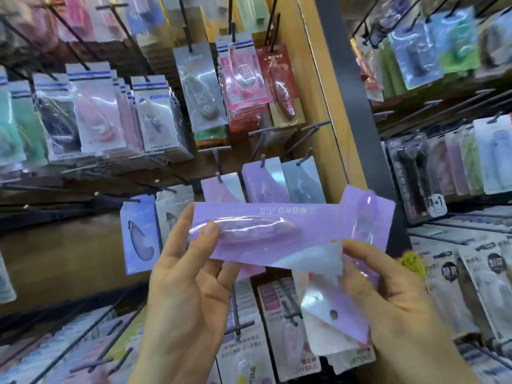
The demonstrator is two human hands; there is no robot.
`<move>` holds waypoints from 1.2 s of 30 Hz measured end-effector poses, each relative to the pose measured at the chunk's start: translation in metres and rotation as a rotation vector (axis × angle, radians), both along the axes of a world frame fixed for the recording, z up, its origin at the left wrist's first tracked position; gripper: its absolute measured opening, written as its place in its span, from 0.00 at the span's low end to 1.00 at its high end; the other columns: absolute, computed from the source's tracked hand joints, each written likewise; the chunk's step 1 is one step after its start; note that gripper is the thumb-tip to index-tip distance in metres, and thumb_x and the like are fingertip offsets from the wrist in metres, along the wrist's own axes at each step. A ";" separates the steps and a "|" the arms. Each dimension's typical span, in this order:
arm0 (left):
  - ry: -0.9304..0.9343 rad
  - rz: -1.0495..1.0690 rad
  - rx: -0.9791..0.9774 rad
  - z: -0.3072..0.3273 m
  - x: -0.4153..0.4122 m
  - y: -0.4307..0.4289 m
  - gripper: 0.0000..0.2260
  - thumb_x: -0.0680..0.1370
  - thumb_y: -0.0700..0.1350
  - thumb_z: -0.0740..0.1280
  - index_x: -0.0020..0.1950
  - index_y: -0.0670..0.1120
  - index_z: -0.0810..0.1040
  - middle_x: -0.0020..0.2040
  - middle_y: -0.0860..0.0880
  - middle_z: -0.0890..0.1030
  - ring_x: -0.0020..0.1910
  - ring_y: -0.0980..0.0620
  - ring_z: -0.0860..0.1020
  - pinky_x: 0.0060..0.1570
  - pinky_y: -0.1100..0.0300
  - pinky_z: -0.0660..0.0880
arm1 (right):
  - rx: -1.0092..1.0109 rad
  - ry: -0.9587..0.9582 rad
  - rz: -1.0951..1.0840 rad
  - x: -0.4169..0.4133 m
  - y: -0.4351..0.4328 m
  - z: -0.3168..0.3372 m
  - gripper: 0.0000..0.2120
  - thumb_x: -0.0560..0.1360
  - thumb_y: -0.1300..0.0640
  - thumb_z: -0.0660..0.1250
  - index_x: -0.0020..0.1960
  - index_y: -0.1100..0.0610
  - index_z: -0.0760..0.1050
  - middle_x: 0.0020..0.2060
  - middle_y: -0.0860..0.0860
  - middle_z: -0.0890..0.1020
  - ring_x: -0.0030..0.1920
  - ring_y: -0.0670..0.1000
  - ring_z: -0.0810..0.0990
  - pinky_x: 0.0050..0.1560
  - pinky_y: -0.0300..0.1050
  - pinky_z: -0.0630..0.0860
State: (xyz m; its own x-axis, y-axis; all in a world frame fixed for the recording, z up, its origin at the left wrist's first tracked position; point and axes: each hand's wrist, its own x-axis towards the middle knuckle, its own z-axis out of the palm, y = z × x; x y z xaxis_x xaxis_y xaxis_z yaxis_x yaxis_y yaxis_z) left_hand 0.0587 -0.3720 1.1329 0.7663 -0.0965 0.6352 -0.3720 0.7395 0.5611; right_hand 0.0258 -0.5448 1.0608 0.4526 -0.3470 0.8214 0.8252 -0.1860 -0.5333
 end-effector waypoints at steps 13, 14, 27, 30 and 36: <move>-0.183 0.191 0.480 -0.029 0.018 0.007 0.26 0.52 0.42 0.79 0.47 0.56 0.81 0.42 0.42 0.85 0.38 0.45 0.83 0.36 0.57 0.80 | 0.083 -0.042 0.031 0.002 0.001 0.017 0.18 0.70 0.38 0.70 0.43 0.54 0.79 0.36 0.53 0.79 0.37 0.45 0.76 0.37 0.38 0.76; -0.286 0.224 0.725 -0.028 0.018 0.013 0.24 0.54 0.49 0.79 0.48 0.60 0.82 0.45 0.45 0.86 0.42 0.45 0.83 0.44 0.55 0.81 | 0.053 -0.018 0.021 0.000 -0.001 0.020 0.18 0.71 0.38 0.70 0.43 0.55 0.78 0.37 0.55 0.79 0.37 0.46 0.76 0.37 0.42 0.77; -0.542 0.477 0.682 0.034 0.001 -0.012 0.09 0.66 0.53 0.71 0.44 0.52 0.85 0.38 0.49 0.86 0.35 0.55 0.80 0.38 0.60 0.77 | -0.529 0.128 -0.362 -0.016 -0.012 0.055 0.19 0.69 0.36 0.63 0.44 0.52 0.76 0.39 0.50 0.73 0.34 0.53 0.73 0.36 0.52 0.79; -0.468 0.363 0.671 0.040 0.006 -0.018 0.06 0.66 0.46 0.74 0.37 0.44 0.85 0.35 0.46 0.85 0.31 0.55 0.79 0.32 0.66 0.75 | -0.526 0.130 -0.392 -0.017 -0.015 0.057 0.16 0.70 0.39 0.64 0.44 0.51 0.77 0.41 0.49 0.74 0.33 0.52 0.73 0.35 0.55 0.79; -0.346 0.527 0.502 0.060 0.027 -0.038 0.06 0.73 0.40 0.74 0.36 0.47 0.84 0.32 0.49 0.84 0.31 0.55 0.78 0.34 0.62 0.76 | -0.458 0.046 -0.522 -0.010 -0.026 0.063 0.11 0.70 0.47 0.69 0.48 0.32 0.76 0.40 0.45 0.75 0.36 0.45 0.80 0.42 0.33 0.75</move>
State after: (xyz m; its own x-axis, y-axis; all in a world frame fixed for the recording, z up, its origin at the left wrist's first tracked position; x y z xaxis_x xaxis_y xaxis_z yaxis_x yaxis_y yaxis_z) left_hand 0.0861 -0.4102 1.1934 0.5582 -0.1142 0.8218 -0.8152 0.1089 0.5688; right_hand 0.0153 -0.5713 1.1233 0.3588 -0.1517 0.9210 0.5451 -0.7669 -0.3387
